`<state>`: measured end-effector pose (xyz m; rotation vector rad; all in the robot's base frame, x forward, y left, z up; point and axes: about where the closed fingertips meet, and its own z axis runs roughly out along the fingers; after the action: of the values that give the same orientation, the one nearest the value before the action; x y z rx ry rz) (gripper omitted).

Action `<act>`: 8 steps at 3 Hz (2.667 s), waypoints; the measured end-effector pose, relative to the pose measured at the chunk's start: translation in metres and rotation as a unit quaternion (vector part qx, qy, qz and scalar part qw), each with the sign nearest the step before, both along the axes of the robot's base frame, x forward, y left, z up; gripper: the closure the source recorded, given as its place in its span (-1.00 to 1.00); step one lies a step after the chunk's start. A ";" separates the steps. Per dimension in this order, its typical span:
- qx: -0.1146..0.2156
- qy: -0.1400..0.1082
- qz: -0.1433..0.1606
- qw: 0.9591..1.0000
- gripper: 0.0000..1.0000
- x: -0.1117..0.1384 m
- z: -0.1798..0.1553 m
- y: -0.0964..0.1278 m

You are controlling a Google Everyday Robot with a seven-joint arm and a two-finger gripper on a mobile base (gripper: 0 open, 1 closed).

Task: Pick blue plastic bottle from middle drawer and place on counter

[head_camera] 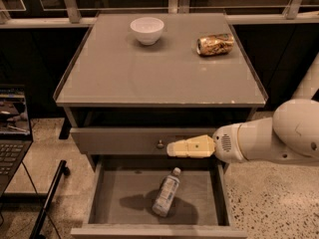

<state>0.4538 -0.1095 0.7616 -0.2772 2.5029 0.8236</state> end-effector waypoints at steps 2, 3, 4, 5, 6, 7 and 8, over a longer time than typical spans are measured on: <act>0.072 -0.062 -0.065 0.993 -1.00 -0.010 -0.062 0.008; 0.083 -0.076 -0.088 0.990 -1.00 -0.005 -0.086 0.011; 0.083 -0.076 -0.087 0.990 -1.00 -0.006 -0.086 0.011; 0.059 -0.078 -0.098 0.990 -1.00 -0.002 -0.102 0.013; -0.001 -0.082 -0.109 0.991 -1.00 0.002 -0.136 0.017; -0.072 -0.088 -0.119 0.986 -1.00 0.003 -0.167 0.009; -0.122 -0.083 -0.116 0.982 -1.00 0.012 -0.196 0.015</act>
Offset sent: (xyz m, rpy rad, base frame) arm -0.0028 -0.0004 -0.1007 0.2095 -0.2431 -0.2486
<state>0.4657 -0.0945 0.5657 -0.1267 2.4185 0.3845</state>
